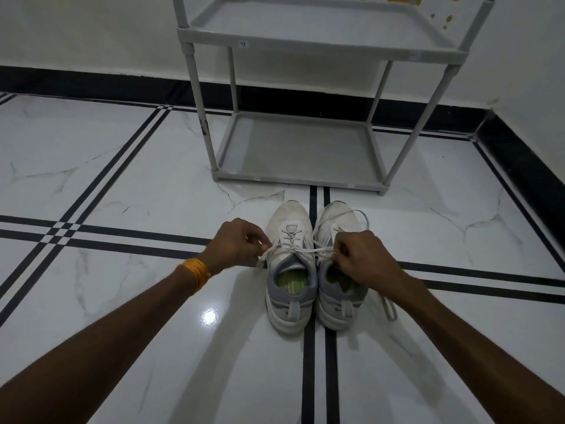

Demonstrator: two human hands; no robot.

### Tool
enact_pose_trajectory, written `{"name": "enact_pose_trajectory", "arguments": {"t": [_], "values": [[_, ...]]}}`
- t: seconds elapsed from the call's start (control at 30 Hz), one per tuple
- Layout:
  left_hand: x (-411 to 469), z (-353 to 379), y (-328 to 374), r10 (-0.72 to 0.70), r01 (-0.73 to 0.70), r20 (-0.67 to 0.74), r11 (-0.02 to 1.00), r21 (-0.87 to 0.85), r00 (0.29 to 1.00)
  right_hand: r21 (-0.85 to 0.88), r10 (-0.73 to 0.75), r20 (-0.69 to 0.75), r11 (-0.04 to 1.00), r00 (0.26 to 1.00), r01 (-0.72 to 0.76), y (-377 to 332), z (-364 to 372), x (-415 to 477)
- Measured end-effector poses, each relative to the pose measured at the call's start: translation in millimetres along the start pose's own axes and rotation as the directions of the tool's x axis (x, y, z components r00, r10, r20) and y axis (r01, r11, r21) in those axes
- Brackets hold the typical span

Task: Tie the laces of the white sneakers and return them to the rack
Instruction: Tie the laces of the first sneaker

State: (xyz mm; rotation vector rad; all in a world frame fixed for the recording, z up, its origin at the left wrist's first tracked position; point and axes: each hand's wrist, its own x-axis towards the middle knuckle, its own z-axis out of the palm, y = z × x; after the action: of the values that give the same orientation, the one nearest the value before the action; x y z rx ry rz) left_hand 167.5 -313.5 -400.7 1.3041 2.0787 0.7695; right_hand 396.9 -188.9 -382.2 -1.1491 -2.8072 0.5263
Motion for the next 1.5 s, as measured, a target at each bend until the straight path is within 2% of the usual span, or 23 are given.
{"name": "enact_pose_trajectory", "arguments": {"t": [0.07,0.1,0.2,0.23,0.3,0.37,0.43,0.47,0.5,0.53,0.57,0.6,0.63,0.67,0.73,0.8,0.83,0.87,1.17,1.27,1.33,1.43,1.5], "values": [[-1,7,1,0.104,-0.098,-0.018,0.973,0.21,0.994,0.012,0.026,-0.028,1.0,0.999,-0.026,-3,4,2],[-1,9,2,0.118,-0.104,-0.043,0.963,0.249,0.992,0.049,0.051,-0.04,0.998,0.998,-0.049,-5,4,4],[-1,10,2,0.055,-0.03,-0.13,0.982,0.189,0.99,0.177,0.114,-0.048,0.979,0.992,-0.104,-6,2,8],[-2,11,2,0.013,0.002,-0.137,0.993,0.114,0.99,0.19,0.122,-0.048,0.975,0.991,-0.111,-6,3,8],[-5,16,4,-0.129,0.109,-0.123,0.981,-0.158,0.984,0.175,0.127,-0.055,0.978,0.99,-0.116,-7,5,8],[-6,27,6,-0.315,0.254,-0.063,0.856,-0.451,0.947,0.142,0.119,-0.064,0.984,0.991,-0.109,-8,7,8],[-4,34,6,-0.455,0.328,-0.082,0.744,-0.583,0.887,0.08,0.1,-0.06,0.992,0.993,-0.095,-8,8,8],[-5,36,5,-0.45,0.309,-0.163,0.794,-0.523,0.878,0.031,0.089,-0.063,0.996,0.994,-0.088,-9,8,8],[-5,36,1,-0.364,0.259,-0.275,0.899,-0.352,0.89,-0.025,0.078,-0.077,0.996,0.994,-0.081,-9,9,8],[-6,34,-3,-0.205,0.187,-0.36,0.979,-0.083,0.91,-0.082,0.068,-0.098,0.994,0.993,-0.076,-10,9,8],[-8,33,-5,-0.036,0.104,-0.357,0.979,0.173,0.933,-0.132,0.056,-0.119,0.989,0.991,-0.072,-9,11,7],[-10,34,-6,0.102,0.015,-0.318,0.938,0.346,0.943,-0.165,0.049,-0.127,0.984,0.991,-0.07,-9,12,7],[-11,34,-7,0.141,-0.014,-0.286,0.914,0.405,0.948,-0.188,0.041,-0.12,0.98,0.992,-0.063,-8,14,7],[-10,33,-8,0.113,0.005,-0.29,0.927,0.376,0.95,-0.213,0.029,-0.104,0.976,0.994,-0.051,-7,16,6],[-7,28,-14,-0.084,0.143,-0.364,0.98,0.138,0.928,-0.264,-0.005,-0.076,0.964,0.997,-0.015,-6,20,6],[-5,22,-19,-0.326,0.276,-0.314,0.942,-0.193,0.892,-0.299,-0.022,-0.061,0.954,0.998,0.003,-5,21,7],[-5,21,-22,-0.392,0.311,-0.268,0.902,-0.3,0.88,-0.312,-0.023,-0.055,0.95,0.998,0.005,-5,20,7],[-6,21,-24,-0.412,0.321,-0.257,0.887,-0.332,0.874,-0.328,-0.027,-0.05,0.945,0.998,0.009,-4,20,7],[-8,18,-32,-0.419,0.329,-0.25,0.884,-0.332,0.873,-0.352,-0.028,0.0,0.936,1.0,0.026,-7,17,3],[-9,19,-32,-0.439,0.331,-0.239,0.861,-0.385,0.866,-0.34,-0.021,0.033,0.94,0.999,0.031,-7,16,2],[-12,16,-29,-0.469,0.351,-0.162,0.81,-0.469,0.868,-0.334,-0.027,0.048,0.942,0.998,0.041,-7,13,4],[-18,0,-23,-0.409,0.392,0.12,0.689,-0.609,0.905,-0.255,0.0,0.082,0.967,0.997,0.021,-7,0,8],[-18,-14,-20,-0.335,0.397,0.218,0.697,-0.597,0.917,-0.118,0.039,0.038,0.992,0.999,-0.035,-8,-16,8]]}}
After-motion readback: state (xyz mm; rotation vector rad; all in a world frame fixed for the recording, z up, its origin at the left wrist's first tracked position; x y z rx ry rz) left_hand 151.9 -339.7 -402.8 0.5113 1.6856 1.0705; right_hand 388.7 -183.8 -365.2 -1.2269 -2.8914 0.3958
